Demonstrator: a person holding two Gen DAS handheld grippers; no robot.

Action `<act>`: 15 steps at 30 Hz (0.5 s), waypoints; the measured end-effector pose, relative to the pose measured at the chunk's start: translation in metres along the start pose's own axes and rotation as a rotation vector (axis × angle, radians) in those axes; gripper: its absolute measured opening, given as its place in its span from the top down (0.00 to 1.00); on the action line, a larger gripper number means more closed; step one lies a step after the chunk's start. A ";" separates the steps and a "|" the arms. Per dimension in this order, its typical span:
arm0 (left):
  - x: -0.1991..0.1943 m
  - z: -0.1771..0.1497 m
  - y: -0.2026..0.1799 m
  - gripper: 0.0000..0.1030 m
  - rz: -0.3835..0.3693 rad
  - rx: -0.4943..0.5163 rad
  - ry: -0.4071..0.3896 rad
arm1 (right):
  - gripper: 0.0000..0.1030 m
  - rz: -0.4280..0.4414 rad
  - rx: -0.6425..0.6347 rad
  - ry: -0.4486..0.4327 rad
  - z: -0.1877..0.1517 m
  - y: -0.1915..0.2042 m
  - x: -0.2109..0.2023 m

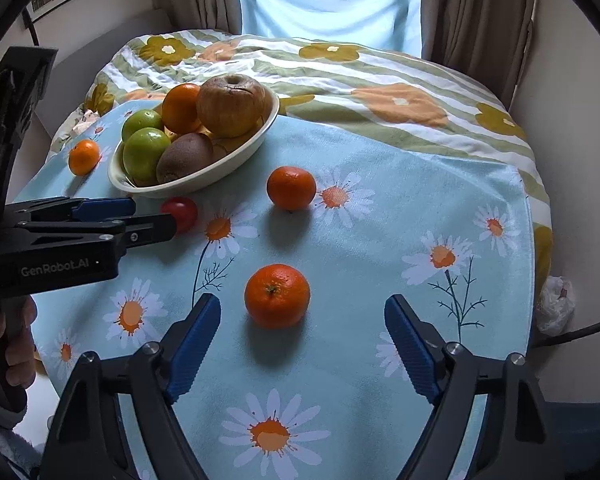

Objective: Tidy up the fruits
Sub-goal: 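Grasp a red cherry tomato with the left tool while the right tool grasps a mandarin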

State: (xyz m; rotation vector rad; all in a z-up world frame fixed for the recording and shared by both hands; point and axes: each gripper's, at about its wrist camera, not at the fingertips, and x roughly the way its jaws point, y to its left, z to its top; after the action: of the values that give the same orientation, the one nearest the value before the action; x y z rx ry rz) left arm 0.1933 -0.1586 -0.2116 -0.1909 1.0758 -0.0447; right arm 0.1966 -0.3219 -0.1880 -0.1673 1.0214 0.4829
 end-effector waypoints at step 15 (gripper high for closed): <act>0.023 0.006 -0.012 0.59 0.014 0.011 -0.002 | 0.40 0.016 -0.042 0.020 -0.004 0.004 0.016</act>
State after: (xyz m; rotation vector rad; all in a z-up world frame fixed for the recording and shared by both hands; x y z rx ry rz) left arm 0.2104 -0.1722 -0.2273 -0.1733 1.0744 -0.0377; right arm 0.1983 -0.3145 -0.2038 -0.2017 1.0334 0.5183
